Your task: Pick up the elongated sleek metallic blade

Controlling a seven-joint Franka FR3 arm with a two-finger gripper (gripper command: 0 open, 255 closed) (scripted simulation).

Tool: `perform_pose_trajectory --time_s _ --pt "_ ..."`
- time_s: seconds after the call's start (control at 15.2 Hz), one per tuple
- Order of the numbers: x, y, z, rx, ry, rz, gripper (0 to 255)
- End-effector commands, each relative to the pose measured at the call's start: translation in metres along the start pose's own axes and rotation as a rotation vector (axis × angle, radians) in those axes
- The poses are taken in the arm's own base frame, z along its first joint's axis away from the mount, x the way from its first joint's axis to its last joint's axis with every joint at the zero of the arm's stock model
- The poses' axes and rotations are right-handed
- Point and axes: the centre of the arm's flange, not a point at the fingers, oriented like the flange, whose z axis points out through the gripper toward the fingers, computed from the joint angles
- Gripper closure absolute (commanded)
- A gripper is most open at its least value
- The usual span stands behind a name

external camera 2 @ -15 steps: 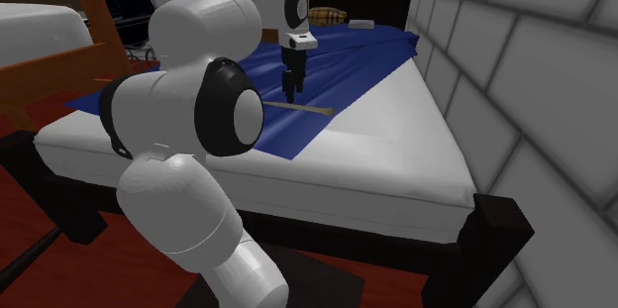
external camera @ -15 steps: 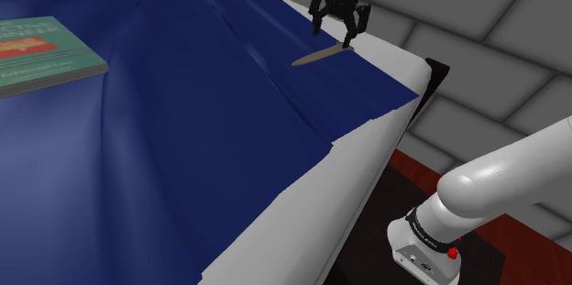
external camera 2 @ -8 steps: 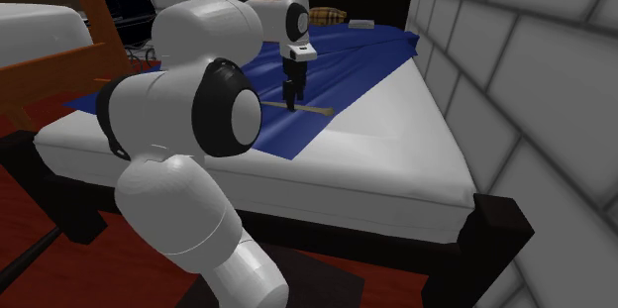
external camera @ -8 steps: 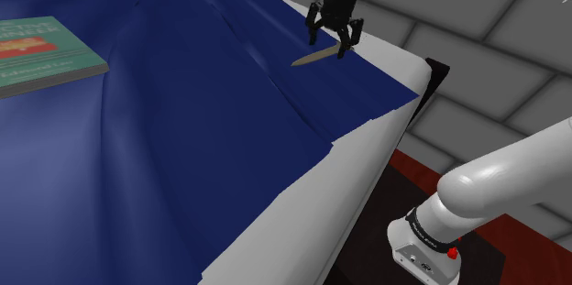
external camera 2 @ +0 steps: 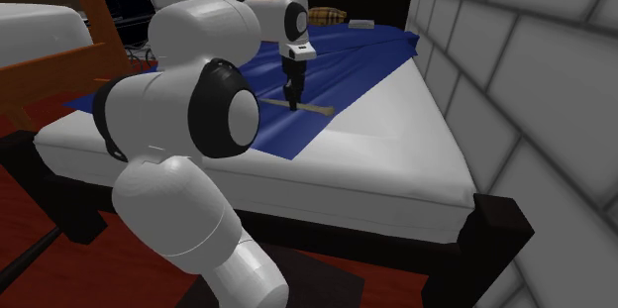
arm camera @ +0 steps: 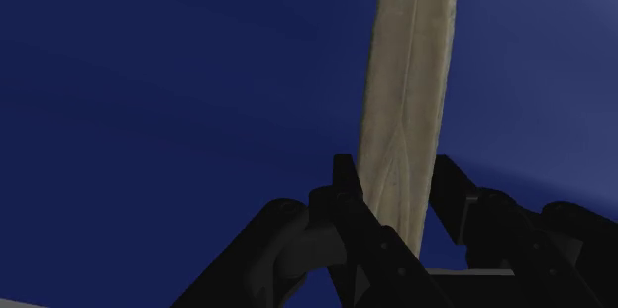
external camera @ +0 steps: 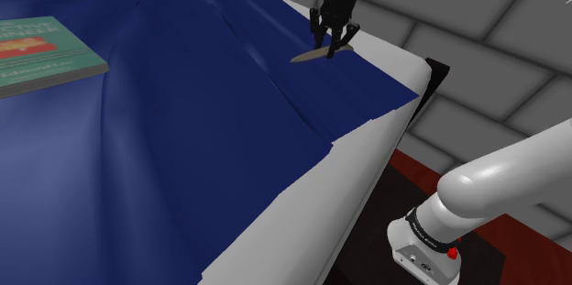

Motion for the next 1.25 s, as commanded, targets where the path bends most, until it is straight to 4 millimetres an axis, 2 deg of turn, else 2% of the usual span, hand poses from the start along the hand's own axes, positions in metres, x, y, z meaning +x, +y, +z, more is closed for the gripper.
perform_pose_trajectory --time_s 0.0,0.07,1.06,1.19 --pt "-0.001 0.001 0.004 -0.022 -0.001 -0.002 255" --pt "0.002 -0.001 0.005 -0.022 -0.001 -0.001 255" --pt "0.002 0.000 -0.074 -0.022 -0.001 -0.001 255" --pt "0.002 0.000 -0.075 -0.022 -0.001 -0.001 255"
